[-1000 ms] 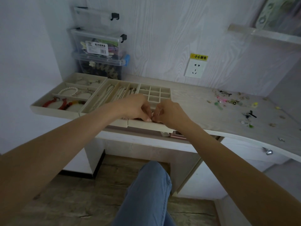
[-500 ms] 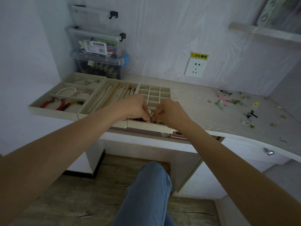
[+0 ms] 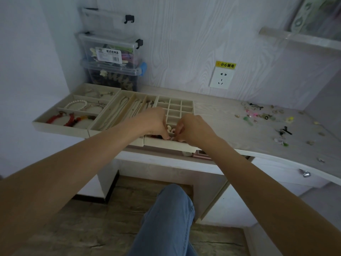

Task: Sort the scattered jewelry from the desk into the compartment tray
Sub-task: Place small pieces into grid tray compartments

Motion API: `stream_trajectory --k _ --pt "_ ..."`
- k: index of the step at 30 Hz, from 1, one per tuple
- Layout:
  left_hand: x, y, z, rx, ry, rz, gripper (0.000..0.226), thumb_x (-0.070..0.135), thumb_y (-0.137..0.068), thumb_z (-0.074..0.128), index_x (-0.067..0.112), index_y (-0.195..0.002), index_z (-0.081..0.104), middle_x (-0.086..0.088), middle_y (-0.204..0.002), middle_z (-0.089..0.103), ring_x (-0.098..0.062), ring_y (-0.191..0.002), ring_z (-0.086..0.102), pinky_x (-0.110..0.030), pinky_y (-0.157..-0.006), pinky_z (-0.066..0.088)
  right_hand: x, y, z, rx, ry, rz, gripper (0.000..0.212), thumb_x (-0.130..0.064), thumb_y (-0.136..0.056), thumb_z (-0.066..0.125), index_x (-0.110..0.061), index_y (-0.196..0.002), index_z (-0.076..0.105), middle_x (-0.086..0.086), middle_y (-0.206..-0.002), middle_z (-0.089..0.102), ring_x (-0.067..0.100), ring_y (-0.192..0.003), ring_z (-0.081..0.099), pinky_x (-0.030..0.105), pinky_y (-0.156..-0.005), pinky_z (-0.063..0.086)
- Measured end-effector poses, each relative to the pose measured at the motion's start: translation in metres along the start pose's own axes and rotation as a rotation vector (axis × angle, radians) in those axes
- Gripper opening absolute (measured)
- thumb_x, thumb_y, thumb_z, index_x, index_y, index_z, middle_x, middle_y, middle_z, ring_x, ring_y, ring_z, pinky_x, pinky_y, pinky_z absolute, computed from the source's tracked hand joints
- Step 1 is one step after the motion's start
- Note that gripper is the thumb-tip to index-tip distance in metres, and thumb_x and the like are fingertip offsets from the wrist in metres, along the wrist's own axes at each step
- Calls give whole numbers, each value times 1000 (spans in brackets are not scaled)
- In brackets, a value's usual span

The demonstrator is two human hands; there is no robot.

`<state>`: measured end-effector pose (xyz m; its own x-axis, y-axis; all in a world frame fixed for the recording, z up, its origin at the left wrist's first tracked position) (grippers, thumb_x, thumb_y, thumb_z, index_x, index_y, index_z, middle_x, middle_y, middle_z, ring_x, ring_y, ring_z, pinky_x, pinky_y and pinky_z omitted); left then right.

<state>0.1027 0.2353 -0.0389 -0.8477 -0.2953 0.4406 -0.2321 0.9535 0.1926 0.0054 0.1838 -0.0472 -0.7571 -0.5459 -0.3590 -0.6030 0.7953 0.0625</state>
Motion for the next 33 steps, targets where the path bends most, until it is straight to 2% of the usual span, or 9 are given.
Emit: stream_trajectory --k 4,10,15,21,25,29,33 --pt "1 0 -1 3 3 -18 28 22 -80 72 3 -100 69 -9 -90 67 -22 -89 63 -29 -71 46 -1 1 1 11 -8 -15 15 -20 -81 72 -6 -89 73 7 -98 70 22 -85 66 39 -83 56" --pt "-3 -1 -1 -25 33 2 27 19 -78 74 5 -100 71 -8 -94 69 -22 -91 63 -35 -84 51 -1 1 1 -5 1 -12 17 -21 -79 73 -6 -88 72 8 -97 70 22 -88 65 41 -84 55" --pt "0 -5 -1 -45 -10 22 29 19 -76 76 3 -99 72 -11 -94 70 -24 -90 65 -36 -83 51 -3 2 -2 -44 -16 -9 21 -22 -79 74 -4 -90 73 10 -101 70 22 -93 65 40 -89 54" --pt "7 -9 -3 -80 -72 -26 42 18 -75 77 0 -110 64 -16 -107 64 -30 -104 60 -42 -95 48 -6 3 -3 -60 8 -7 23 -18 -80 72 0 -94 71 13 -106 69 24 -98 64 38 -89 53" --pt "6 -10 -4 -87 -83 -53 47 22 -75 77 0 -113 61 -14 -111 63 -28 -106 60 -41 -96 47 -8 3 -5 -78 33 -12 24 -17 -81 70 -1 -98 71 13 -110 68 24 -99 63 35 -86 52" --pt "5 -9 -7 -58 -95 -35 40 21 -76 76 1 -109 65 -11 -103 66 -25 -99 63 -37 -92 49 -11 4 -5 -146 57 -40 30 -24 -85 67 0 -102 69 14 -116 65 25 -105 61 38 -96 48" --pt "-1 -7 -8 -36 -54 -3 32 17 -76 76 6 -105 68 -6 -103 67 -21 -96 62 -37 -91 50 -12 5 -4 -155 41 -52 33 -28 -82 70 0 -101 70 13 -113 66 24 -105 61 37 -96 47"
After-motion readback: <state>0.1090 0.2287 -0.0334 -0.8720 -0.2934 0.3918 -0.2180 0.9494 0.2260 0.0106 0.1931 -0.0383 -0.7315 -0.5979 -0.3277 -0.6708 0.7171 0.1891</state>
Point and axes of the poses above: each hand's wrist, its own y-axis away from the middle knuckle, its own z-axis out of the palm, x = y × z, the point moved 5 cm from there along -y, towards the middle knuckle
